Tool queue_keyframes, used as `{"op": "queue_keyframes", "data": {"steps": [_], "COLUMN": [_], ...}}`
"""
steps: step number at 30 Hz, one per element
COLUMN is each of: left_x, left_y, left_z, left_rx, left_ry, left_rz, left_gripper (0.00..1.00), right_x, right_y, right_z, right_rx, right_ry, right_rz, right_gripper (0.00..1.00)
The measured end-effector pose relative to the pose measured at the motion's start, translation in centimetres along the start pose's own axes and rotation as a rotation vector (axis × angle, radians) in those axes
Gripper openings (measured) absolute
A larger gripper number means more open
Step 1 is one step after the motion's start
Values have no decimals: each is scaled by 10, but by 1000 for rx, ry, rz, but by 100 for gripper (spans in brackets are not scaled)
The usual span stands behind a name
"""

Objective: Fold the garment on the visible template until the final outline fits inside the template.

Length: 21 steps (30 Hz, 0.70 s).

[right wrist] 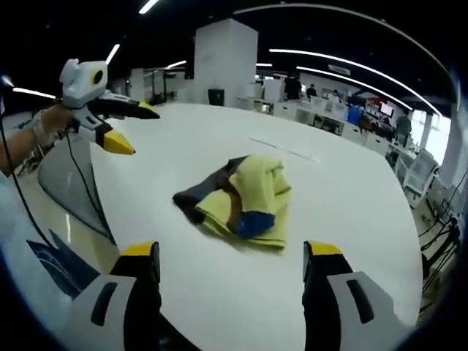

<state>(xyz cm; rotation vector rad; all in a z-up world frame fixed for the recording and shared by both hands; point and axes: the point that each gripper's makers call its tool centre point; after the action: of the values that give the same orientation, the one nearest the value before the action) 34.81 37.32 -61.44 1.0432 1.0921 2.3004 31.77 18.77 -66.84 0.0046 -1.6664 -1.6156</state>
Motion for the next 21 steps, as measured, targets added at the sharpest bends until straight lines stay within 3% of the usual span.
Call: {"op": "queue_keyframes", "data": {"steps": [5,12,21], "left_x": [-8,-21,-35], "left_y": [0,-7,-1], "left_z": [-1,3,10], "left_rx": [15,-43,-85], "left_ry": [-33,-61,-55], "left_rz": [-2,16,5], "left_gripper": [59,56,56], "right_x": [-3,-8,-15], "right_y": [-1,2,6], "right_z": [0,-3,-4], "right_rx": [0,-9,-12], "right_ry": [4,5,12], "right_rz": [8,-3,-17], "right_gripper": [75,70,65]}}
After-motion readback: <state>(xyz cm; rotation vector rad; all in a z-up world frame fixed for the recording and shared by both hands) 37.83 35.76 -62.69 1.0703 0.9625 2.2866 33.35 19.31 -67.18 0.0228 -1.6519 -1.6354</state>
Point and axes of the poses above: the point that each gripper's makers call its tool centre point, and the gripper's own axes: x roughly backward along the fingers, z roughly to its left, y roughly out of its top, and after that the axes turned 14 degrees about -x, right-handed
